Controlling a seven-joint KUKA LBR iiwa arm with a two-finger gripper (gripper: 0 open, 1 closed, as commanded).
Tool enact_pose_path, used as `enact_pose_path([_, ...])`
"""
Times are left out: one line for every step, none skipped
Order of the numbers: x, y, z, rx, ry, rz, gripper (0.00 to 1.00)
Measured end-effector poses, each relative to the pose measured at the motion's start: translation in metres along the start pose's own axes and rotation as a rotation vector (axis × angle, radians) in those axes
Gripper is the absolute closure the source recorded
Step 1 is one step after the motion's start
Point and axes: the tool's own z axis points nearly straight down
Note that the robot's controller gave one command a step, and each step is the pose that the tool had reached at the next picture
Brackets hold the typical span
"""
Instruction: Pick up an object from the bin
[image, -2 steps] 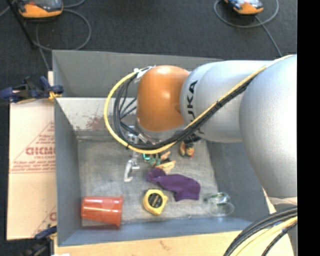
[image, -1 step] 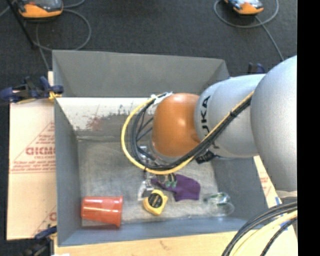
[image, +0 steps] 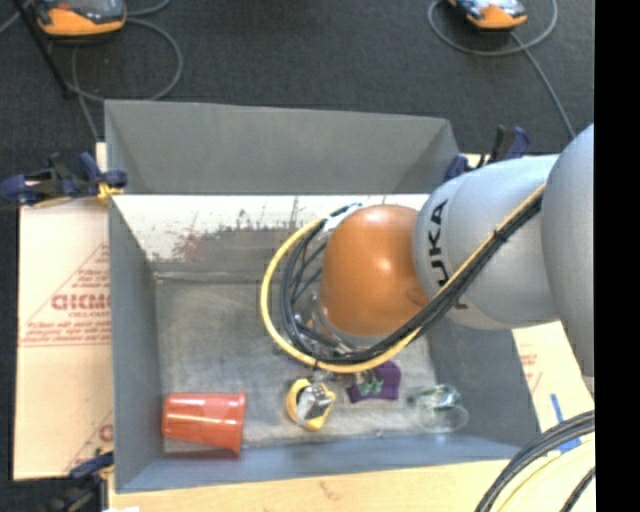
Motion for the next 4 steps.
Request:
enact_pose_path([0.004, -0.003, 0.011, -0.001, -0.022, -0.185, 0.00])
enact_pose_path([0.002, -0.039, 0.052, -0.007, 0.003, -0.312, 1.00])
enact_pose_path([0.002, -0.039, 0.052, -0.007, 0.003, -0.311, 1.00])
enact_pose_path([0.006, -0.034, -0.066, -0.003, -0.010, -0.367, 1.00])
